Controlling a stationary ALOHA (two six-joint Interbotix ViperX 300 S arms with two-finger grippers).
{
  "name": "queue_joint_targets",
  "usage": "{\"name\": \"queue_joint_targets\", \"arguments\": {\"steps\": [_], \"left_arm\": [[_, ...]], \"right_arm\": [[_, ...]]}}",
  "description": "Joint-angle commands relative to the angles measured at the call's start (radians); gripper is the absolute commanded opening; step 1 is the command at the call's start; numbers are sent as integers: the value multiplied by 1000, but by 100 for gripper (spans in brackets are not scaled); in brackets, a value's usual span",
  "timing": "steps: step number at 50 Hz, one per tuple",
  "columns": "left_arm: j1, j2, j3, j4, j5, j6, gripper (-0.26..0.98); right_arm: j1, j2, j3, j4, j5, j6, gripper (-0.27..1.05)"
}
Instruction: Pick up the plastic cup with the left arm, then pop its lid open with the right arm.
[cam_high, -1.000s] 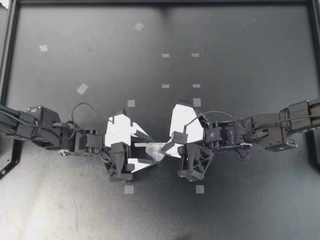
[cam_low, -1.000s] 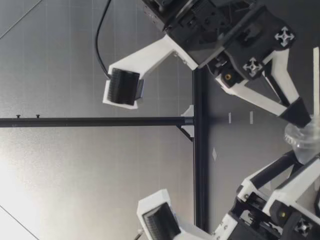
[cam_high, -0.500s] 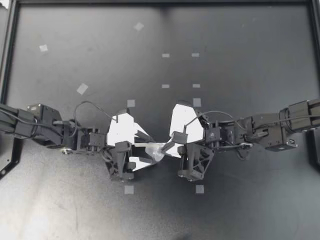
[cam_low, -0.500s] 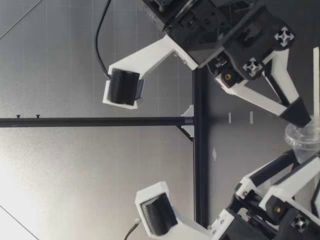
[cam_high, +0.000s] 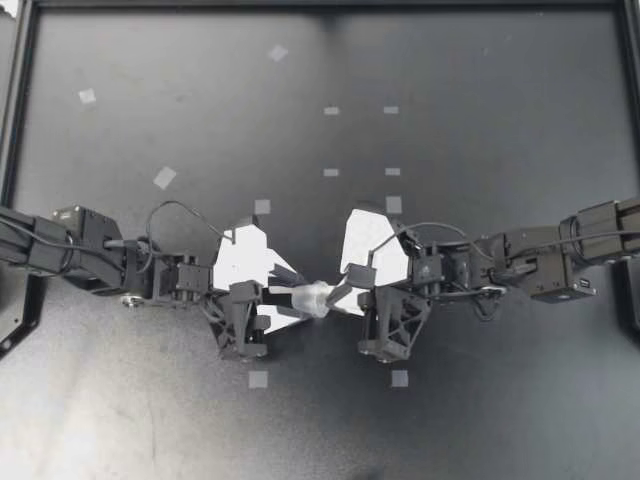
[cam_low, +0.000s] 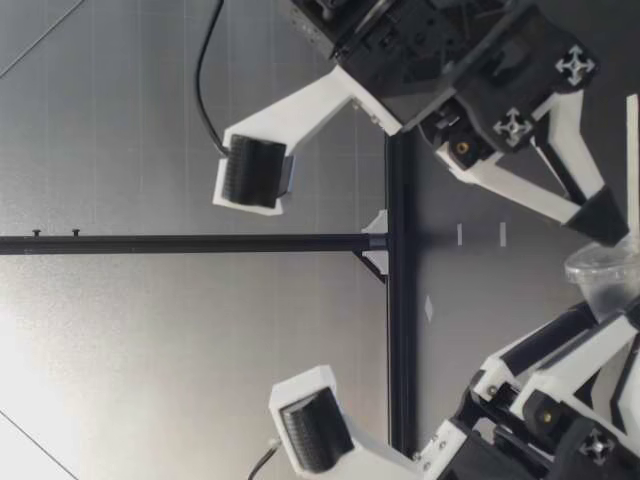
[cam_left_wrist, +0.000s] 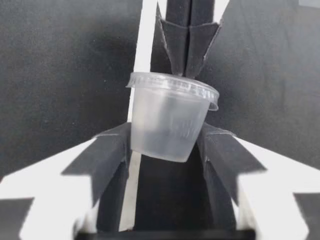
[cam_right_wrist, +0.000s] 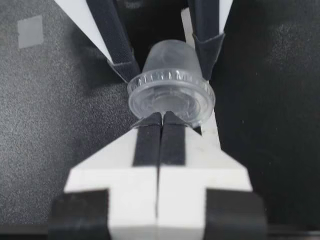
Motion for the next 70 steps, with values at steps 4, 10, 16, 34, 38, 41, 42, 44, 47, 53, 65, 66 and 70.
{"name": "queue_joint_targets", "arguments": {"steps": [4, 10, 16, 34, 38, 41, 42, 44, 47, 53, 65, 66, 70], "left_arm": [[-6, -17, 8, 8, 15, 0, 41], [-8, -20, 9, 11, 15, 9, 38], [-8, -23, 8, 11, 15, 25, 25], [-3, -106, 2, 5, 2, 25, 6], [12, -138, -3, 0, -28, 37, 6], [21, -153, -3, -9, -72, 55, 6], [25, -155, -3, -12, -94, 61, 6], [35, -156, -3, -32, -146, 80, 6], [46, -152, 0, -60, -210, 107, 6], [49, -138, 5, -120, -325, 178, 6], [49, -150, 3, -150, -428, 253, 6], [49, -152, 5, -150, -433, 256, 6], [49, -164, 11, -149, -439, 262, 6]], "right_arm": [[-6, -58, 2, 0, 0, 2, -12], [-6, -86, 14, 0, -2, 3, -12], [-6, -98, 21, 2, -2, 9, -12], [-6, -241, 166, 12, -89, 298, -11], [-6, -285, 229, 11, -199, 423, -11], [-6, -305, 278, 8, -314, 522, -9], [-6, -308, 293, 6, -357, 554, -8], [-6, -310, 321, 3, -443, 620, -5], [-6, -304, 353, 3, -578, 699, 1], [-6, -264, 383, 2, -825, 819, 20], [-6, -195, 357, 6, -891, 931, 71], [-5, -192, 356, 9, -891, 934, 72], [-6, -186, 348, 15, -891, 934, 72]]}}
